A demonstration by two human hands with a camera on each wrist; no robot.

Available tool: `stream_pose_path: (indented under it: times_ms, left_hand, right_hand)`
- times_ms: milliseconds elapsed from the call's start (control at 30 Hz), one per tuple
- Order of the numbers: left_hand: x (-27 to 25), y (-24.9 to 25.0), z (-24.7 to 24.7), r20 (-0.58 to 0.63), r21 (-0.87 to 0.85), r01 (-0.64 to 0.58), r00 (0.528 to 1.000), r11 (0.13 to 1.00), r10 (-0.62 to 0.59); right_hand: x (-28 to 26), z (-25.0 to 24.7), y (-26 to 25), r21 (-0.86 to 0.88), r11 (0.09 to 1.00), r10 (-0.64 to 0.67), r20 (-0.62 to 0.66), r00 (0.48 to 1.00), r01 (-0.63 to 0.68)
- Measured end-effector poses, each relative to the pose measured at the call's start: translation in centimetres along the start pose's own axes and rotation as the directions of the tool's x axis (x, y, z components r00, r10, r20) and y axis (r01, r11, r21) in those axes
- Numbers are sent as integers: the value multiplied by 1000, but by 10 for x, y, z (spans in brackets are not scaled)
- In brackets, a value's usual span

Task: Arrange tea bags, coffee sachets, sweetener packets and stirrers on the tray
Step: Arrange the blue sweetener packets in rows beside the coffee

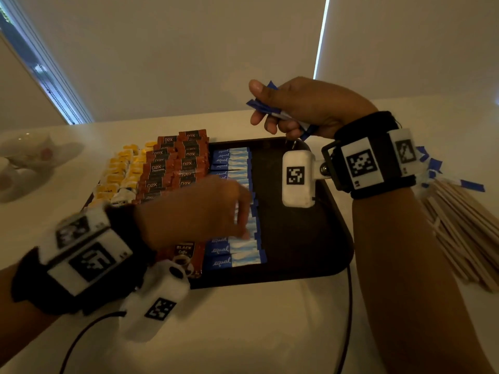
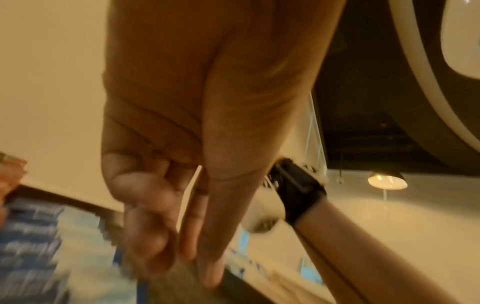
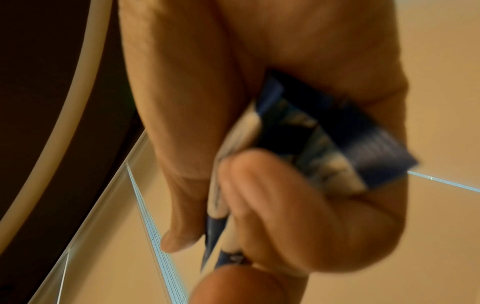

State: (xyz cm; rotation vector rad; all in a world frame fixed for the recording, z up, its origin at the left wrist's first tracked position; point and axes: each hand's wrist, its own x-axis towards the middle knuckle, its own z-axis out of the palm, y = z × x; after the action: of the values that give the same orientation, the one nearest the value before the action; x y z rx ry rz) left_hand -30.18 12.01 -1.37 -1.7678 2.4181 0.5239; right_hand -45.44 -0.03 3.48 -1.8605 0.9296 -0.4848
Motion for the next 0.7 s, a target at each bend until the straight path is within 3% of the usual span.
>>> stream_pose_path:
  times_ms: [67, 100, 167, 200, 300, 433, 700]
  left_hand:
    - [-1, -7, -24, -207, -87, 69, 974, 994, -86]
    - [-2, -11, -36, -325, -191, 66, 937, 979, -127]
    - [-2, -18, -54, -499, -359, -27, 850, 933, -168]
    - [-1, -20, -59, -532, -410, -68, 828, 910, -178]
    - [5, -18, -61, -543, -527, -161, 819, 834, -185]
    - [9, -23, -57, -587, -537, -210, 789, 817, -183]
    - [10, -28, -55, -502, -715, -264, 839, 648, -212]
  right_hand:
    - [1, 3, 0, 10, 1000, -3, 25, 1000, 3]
    - [1, 4, -1, 16, 1000, -8, 42, 999, 7]
    - [2, 9, -3, 25, 1000, -20, 79, 997, 18]
    - [3, 12, -3, 29, 999, -24, 95, 995, 21]
    - [3, 19, -6, 45, 999, -26, 144, 989, 20]
    - [4, 18, -5, 36, 999, -40, 194, 980, 34]
    - [1, 12, -1, 56, 998, -44, 218, 975, 32]
